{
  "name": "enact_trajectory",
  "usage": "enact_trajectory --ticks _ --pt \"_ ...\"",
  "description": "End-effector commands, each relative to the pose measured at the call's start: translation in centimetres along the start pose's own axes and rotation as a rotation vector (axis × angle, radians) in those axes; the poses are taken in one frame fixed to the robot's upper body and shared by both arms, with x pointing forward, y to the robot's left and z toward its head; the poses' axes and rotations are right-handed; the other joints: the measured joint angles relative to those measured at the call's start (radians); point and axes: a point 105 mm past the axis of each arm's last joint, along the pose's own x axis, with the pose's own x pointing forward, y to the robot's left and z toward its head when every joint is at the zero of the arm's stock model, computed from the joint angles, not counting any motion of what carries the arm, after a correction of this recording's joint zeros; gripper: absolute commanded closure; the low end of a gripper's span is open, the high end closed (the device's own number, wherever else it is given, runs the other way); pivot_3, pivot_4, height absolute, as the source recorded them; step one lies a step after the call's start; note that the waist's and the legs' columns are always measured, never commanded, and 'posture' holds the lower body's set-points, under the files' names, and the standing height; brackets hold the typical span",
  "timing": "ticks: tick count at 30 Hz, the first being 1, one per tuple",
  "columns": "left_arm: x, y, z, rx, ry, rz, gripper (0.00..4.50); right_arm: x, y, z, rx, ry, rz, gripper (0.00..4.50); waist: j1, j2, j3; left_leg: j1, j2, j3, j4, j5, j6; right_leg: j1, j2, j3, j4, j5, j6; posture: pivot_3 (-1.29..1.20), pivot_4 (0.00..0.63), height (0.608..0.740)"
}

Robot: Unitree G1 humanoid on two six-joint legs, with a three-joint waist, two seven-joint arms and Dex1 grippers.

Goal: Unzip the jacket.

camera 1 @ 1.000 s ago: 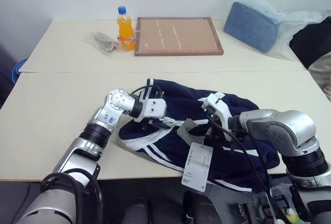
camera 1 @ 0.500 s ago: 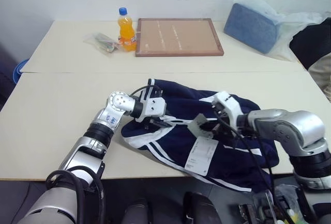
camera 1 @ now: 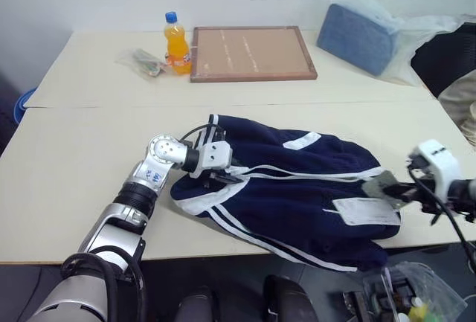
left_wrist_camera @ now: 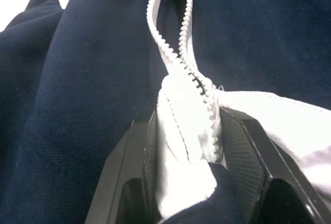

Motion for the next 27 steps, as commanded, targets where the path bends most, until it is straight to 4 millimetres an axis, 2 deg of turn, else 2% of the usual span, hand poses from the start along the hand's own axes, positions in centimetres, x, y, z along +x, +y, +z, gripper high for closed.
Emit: enact_trajectory --ticks 1,4,7,10,14,18,20,21,23,27 --pt "-0.7 -1.2 -2.1 -0.069 0.063 -0.016 2.63 -3.6 -4.7 1.4 -0.003 -0.076 -0.207 4.5 0.0 0.001 0.0 0.0 0.0 0.0 0.0 0.0 0.0 0.0 0.0 0.0 0.0 0.0 0.0 0.0 0.15 0.74" --pt "-0.6 -1.3 -2.2 -0.074 0.059 -0.011 2.63 -4.9 -7.6 1.1 0.031 -0.104 -0.314 4.5 0.0 0.001 0.0 0.001 0.0 0.0 0.0 0.0 0.0 0.001 0.0 0.0 -0.001 0.0 0.0 0.0 0.15 0.74" --pt "-0.5 -1.4 -2.0 -0.074 0.053 -0.008 2.63 -4.6 -8.1 1.4 0.027 -0.127 -0.322 4.5 0.005 0.001 -0.001 0.0 -0.001 0.0 0.0 0.0 0.0 0.001 -0.001 0.0 -0.001 0.0 0.0 0.0 0.15 0.74" --pt "-0.5 -1.4 -2.0 -0.079 0.048 0.001 2.63 -3.5 -8.2 1.5 0.005 -0.134 -0.308 4.5 0.004 0.001 -0.001 -0.001 -0.001 0.0 0.0 0.0 0.0 0.001 -0.001 -0.001 -0.003 0.001 0.001 0.0 0.15 0.74" --pt "-0.7 -1.2 -1.8 -0.094 0.034 0.022 2.63 -1.8 -6.9 3.1 -0.076 -0.208 -0.224 4.5 0.002 0.002 -0.001 -0.001 -0.001 0.0 0.0 0.0 0.0 0.001 -0.001 -0.001 -0.003 0.001 0.001 0.0 0.15 0.74" --pt "-2.4 -0.7 -0.3 -0.161 -0.025 0.038 2.63 -0.6 -5.6 4.0 -0.318 -0.215 -0.151 4.5 -0.002 0.002 -0.001 -0.001 0.0 0.001 -0.001 0.0 0.0 0.001 0.0 -0.001 -0.004 0.001 0.002 0.0 0.15 0.74" --pt "-3.8 -0.5 0.6 -0.234 -0.07 0.046 2.65 -0.3 -5.6 3.7 -0.459 -0.187 -0.145 4.1 -0.006 0.002 -0.001 -0.002 0.0 0.003 -0.001 0.0 0.0 0.0 0.001 -0.001 -0.004 0.001 0.002 0.0 0.15 0.74" --pt "-4.7 -0.3 1.1 -0.272 -0.095 0.059 2.46 -0.2 -5.6 3.7 -0.508 -0.185 -0.133 3.87 -0.007 0.003 0.0 -0.001 0.001 0.003 -0.001 0.001 0.0 0.0 0.002 -0.001 -0.004 0.001 0.002 0.0 0.15 0.74" --pt "-5.9 -0.1 1.8 -0.316 -0.12 0.074 2.03 -0.2 -5.6 3.7 -0.533 -0.202 -0.112 3.21 -0.005 0.003 0.001 -0.002 0.001 0.004 -0.001 0.001 0.0 0.0 0.001 -0.001 -0.004 0.001 0.002 0.0 0.15 0.74" --pt "-10.8 -0.7 3.8 -0.432 -0.184 0.065 0.81 -2.3 -5.6 4.4 -0.521 -0.262 -0.045 1.8 -0.003 0.004 0.001 -0.002 0.001 0.003 -0.001 0.001 0.0 0.0 0.001 -0.001 -0.005 0.001 0.002 0.0 0.15 0.74"
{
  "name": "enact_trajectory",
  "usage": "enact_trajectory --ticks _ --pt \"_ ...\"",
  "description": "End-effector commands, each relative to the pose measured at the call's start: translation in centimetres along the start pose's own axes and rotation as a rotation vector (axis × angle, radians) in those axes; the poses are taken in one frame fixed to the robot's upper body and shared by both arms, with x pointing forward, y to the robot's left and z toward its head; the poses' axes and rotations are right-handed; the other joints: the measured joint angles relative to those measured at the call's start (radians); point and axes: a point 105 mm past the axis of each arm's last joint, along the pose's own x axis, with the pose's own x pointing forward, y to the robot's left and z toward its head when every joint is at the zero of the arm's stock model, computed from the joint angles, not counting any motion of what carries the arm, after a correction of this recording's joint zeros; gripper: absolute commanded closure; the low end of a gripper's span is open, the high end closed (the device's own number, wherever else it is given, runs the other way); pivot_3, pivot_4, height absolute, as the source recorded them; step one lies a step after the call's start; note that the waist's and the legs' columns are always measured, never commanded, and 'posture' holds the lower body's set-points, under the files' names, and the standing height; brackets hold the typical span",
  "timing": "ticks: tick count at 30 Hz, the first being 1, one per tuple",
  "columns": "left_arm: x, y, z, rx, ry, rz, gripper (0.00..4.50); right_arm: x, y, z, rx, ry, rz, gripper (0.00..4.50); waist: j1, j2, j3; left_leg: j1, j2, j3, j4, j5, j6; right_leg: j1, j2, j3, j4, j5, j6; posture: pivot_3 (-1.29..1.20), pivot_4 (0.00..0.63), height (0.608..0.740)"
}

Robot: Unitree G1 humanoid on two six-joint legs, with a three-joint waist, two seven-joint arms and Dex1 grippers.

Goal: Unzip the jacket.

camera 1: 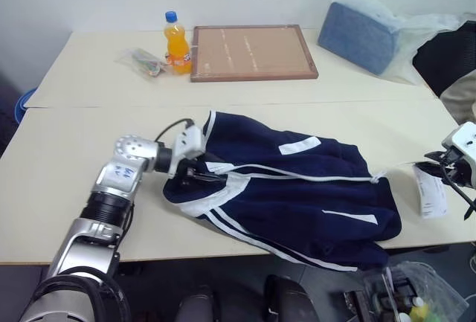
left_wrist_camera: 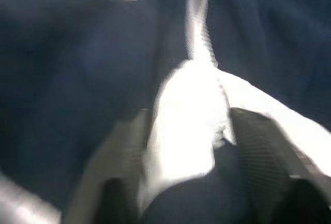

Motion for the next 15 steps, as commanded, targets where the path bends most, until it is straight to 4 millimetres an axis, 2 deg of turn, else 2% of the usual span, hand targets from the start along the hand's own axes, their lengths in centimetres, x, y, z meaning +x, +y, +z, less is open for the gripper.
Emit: enact_trajectory --ticks 1,3,5,8,11,15 --pt "-4.0 -1.0 3.0 -0.059 -0.09 -0.011 0.49 -3.0 -1.6 2.0 -0.011 -0.091 -0.005 1.43 0.002 0.001 0.001 0.0 0.0 0.0 0.0 0.0 0.0 0.0 0.0 0.0 0.0 0.0 0.0 0.0 0.15 0.74" --pt "-5.9 -1.5 3.9 -0.088 -0.103 -0.006 0.0 -4.3 -1.6 2.3 0.038 -0.124 0.025 0.76 0.006 0.002 0.001 0.0 0.0 -0.001 0.0 0.0 0.0 0.0 0.0 0.0 0.0 0.0 0.0 0.0 0.15 0.74" --pt "-7.9 -1.8 4.6 -0.1 -0.102 0.015 0.0 -6.1 -0.9 3.1 0.098 -0.179 0.116 0.07 0.011 0.002 0.002 -0.001 0.0 -0.001 0.0 0.0 0.0 0.001 -0.001 -0.001 -0.001 0.0 0.0 0.0 0.15 0.74" --pt "-10.6 -2.2 5.2 -0.102 -0.09 0.054 0.0 -8.7 0.2 4.4 0.183 -0.246 0.241 0.03 0.008 0.003 0.002 0.0 0.0 -0.001 0.0 0.0 0.0 0.001 0.0 -0.001 -0.001 0.0 0.0 0.0 0.15 0.74" --pt "-12.7 -3.0 5.4 -0.083 -0.027 0.081 0.0 -11.0 1.0 4.9 0.253 -0.265 0.316 0.03 0.003 0.003 0.002 0.001 0.001 -0.001 0.0 0.0 0.0 0.001 0.001 0.0 -0.001 0.0 0.0 0.0 0.15 0.74" --pt "-13.9 -3.4 4.1 -0.051 0.065 0.117 0.0 -11.6 2.0 4.1 0.263 -0.227 0.342 0.03 0.002 0.003 0.002 0.002 0.002 -0.001 -0.001 -0.001 -0.002 0.001 0.002 0.001 -0.001 0.0 0.0 0.0 0.15 0.74"
